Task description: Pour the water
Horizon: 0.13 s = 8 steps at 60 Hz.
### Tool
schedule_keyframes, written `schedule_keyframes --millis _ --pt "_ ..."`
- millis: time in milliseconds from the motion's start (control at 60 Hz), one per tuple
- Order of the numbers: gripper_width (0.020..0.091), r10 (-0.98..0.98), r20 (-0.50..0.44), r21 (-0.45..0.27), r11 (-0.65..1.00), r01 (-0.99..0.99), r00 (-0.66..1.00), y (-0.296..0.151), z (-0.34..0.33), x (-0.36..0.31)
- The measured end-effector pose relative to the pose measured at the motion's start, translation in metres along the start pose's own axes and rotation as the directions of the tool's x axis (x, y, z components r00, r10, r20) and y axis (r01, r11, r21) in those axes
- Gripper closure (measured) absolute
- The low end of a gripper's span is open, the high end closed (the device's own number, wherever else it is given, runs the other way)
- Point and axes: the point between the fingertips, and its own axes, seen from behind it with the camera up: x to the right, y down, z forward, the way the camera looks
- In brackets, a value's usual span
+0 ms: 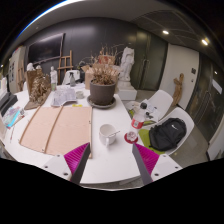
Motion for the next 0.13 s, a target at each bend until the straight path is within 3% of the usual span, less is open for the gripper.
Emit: schedule_keyframes --millis 133 --pt "0.0249 -0.077 -0.035 0.036 0.996 0.078 0.996 -0.0089 -0.0047 0.0043"
